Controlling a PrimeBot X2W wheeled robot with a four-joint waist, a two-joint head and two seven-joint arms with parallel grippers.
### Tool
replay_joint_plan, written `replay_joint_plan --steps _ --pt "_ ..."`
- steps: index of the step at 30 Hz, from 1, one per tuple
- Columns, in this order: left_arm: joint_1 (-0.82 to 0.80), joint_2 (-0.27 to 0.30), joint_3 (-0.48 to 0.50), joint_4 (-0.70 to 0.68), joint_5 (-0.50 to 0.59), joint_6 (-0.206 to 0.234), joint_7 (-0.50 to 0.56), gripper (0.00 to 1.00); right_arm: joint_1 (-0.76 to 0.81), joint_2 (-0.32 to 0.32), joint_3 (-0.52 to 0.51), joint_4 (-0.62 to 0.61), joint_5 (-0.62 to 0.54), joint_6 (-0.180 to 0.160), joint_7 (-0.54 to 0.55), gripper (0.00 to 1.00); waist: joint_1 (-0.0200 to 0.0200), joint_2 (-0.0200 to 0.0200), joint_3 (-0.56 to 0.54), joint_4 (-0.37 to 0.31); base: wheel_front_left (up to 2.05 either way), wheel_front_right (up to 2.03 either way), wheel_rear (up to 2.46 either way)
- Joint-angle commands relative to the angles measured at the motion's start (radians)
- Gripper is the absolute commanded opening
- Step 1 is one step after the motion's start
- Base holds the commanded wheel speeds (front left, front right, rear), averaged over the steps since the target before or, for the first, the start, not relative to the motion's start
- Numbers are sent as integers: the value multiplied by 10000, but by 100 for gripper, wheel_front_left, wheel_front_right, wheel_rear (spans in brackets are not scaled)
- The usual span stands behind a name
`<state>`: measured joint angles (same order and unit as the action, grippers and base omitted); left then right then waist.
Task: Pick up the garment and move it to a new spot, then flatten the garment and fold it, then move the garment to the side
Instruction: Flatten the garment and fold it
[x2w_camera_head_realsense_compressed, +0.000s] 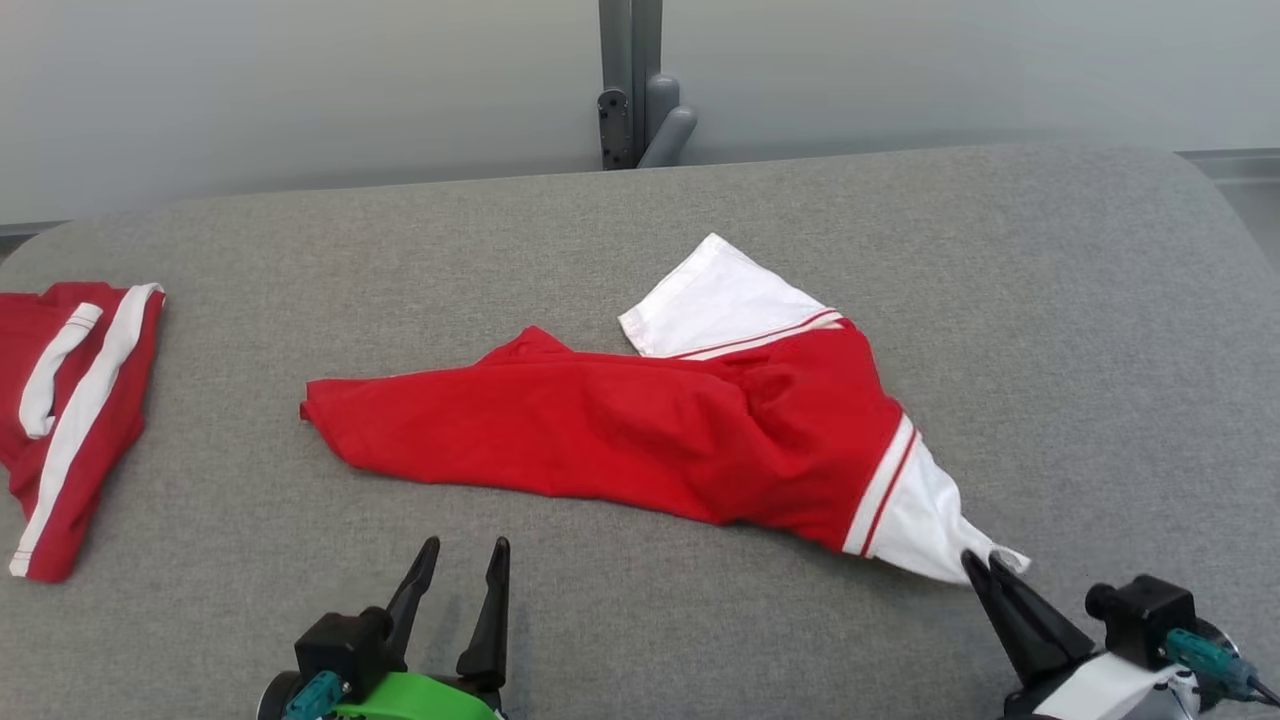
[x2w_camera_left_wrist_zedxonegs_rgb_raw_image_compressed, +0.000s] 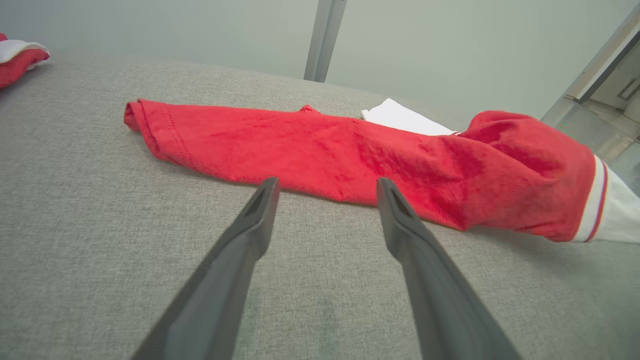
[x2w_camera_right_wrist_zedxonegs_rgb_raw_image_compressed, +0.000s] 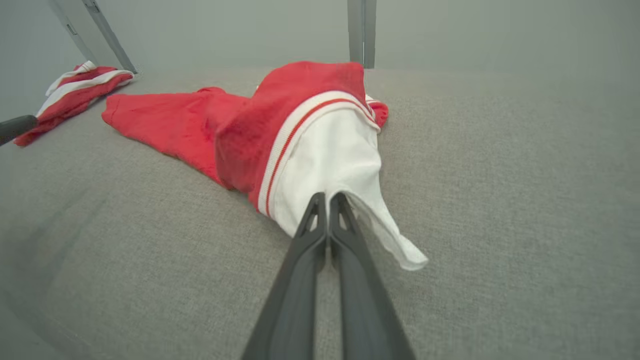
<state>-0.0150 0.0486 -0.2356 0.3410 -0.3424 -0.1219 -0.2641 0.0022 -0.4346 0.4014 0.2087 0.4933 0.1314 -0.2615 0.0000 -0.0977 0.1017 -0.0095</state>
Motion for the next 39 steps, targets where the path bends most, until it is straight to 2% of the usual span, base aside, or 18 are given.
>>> replay_joint_plan --steps 1,7,11,14,17,22,23,30,34,39 --pt "20 33 -39 74 -100 32 -5 100 211 -53 -51 164 142 -14 -13 100 0 2 109 -35 0 0 0" --pt "-43 32 14 148 -4 58 -5 100 458 67 -1368 207 145 -14 -13 100 0 2 292 135 0 0 0" --pt "-210 32 -51 110 15 55 -5 100 61 329 -2253 -207 -253 -12 -13 100 0 2 481 347 0 0 0" --pt "-375 32 -151 22 -62 86 -5 100 -627 592 -2502 -307 -571 -12 -13 100 0 2 763 560 0 0 0" --pt "-634 33 -322 -51 -107 98 -5 100 -1586 608 -2267 -146 -849 -12 -13 100 0 2 1211 865 0 0 0" --pt "-1133 30 -514 -277 -235 243 -5 100 -3543 306 -1563 874 -982 -14 -13 100 0 2 2070 1487 0 0 0" --pt "-1133 30 -514 -277 -235 243 -5 100 -3543 306 -1563 874 -982 -14 -13 100 0 2 2070 1487 0 0 0" --pt "-1776 29 -802 -840 -419 478 -5 100 -6201 -245 -457 2856 -609 -14 266 100 0 2 3151 2347 0 0 0" --pt "-2054 27 -1144 -1149 -525 555 -5 100 -7454 -541 311 3937 -161 -14 901 100 0 2 3607 2749 0 0 0" --pt "-2300 26 -1576 -1520 -639 678 -5 100 -8464 -856 1461 5198 404 -14 2409 100 0 2 3998 3179 0 0 0"
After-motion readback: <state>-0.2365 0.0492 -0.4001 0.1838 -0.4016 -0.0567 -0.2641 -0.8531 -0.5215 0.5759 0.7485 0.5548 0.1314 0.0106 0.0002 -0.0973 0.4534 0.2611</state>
